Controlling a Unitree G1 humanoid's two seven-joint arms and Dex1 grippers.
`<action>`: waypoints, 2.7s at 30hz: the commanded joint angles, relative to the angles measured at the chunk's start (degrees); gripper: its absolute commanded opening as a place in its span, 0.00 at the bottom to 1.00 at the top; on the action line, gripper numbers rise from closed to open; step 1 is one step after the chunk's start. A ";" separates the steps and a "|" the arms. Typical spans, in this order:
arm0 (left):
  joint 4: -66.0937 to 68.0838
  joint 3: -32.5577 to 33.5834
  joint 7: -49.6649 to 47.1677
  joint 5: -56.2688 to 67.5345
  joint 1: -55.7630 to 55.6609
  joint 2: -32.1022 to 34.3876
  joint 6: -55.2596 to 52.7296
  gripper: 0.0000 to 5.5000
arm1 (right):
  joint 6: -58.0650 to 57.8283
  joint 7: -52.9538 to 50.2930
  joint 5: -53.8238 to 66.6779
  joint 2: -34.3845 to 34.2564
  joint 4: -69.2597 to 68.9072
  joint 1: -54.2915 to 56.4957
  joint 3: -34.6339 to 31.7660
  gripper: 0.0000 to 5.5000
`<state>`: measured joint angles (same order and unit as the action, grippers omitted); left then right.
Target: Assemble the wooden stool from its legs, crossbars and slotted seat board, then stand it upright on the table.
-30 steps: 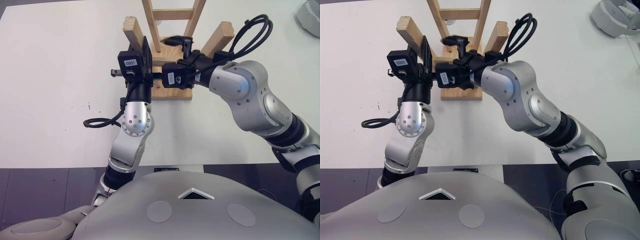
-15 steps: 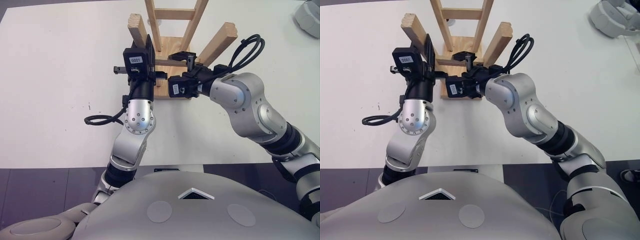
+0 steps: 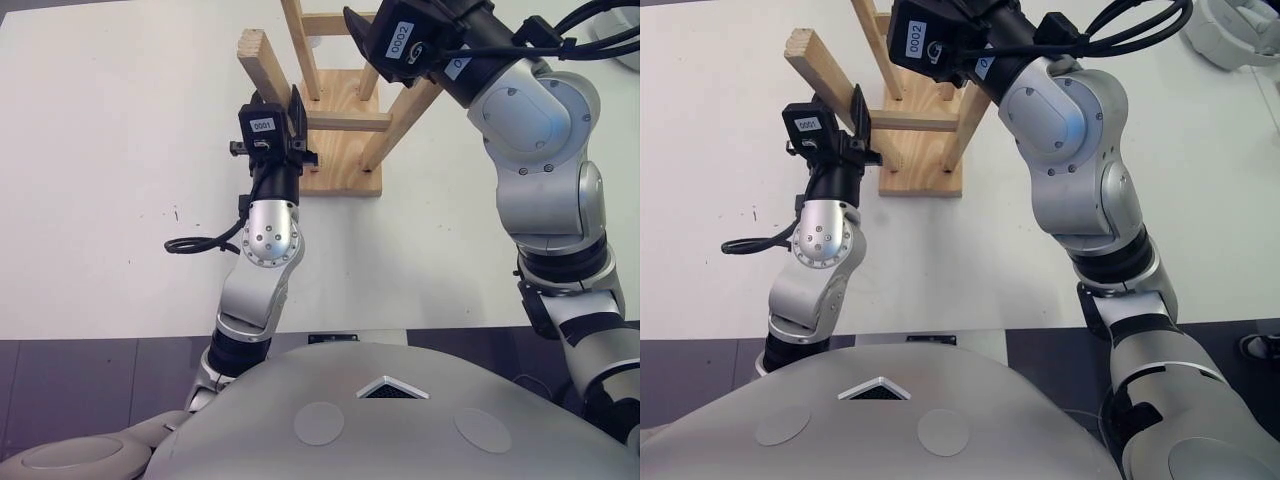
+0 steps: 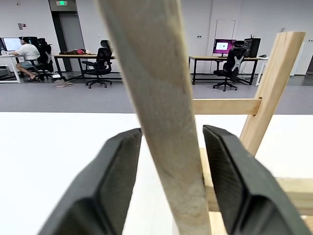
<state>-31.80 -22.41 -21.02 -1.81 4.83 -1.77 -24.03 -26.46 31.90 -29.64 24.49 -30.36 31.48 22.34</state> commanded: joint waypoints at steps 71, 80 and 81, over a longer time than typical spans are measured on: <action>-1.42 28.16 17.65 8.32 -19.14 13.59 -21.56 0.70 | -20.75 -22.36 20.09 -5.15 -1.98 -13.29 -18.15 0.77; 7.47 34.53 22.43 22.87 -51.59 9.49 -22.75 0.70 | -11.50 -23.36 41.60 -17.25 4.90 16.19 -32.64 0.77; 7.06 33.83 21.79 23.39 -50.79 8.24 -23.47 0.70 | -13.18 -24.21 42.67 -18.59 4.33 15.34 -32.27 0.77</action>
<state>-23.98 12.19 1.45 20.02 -46.66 8.56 -45.10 -37.14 9.29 10.52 8.22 -25.54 47.05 -9.70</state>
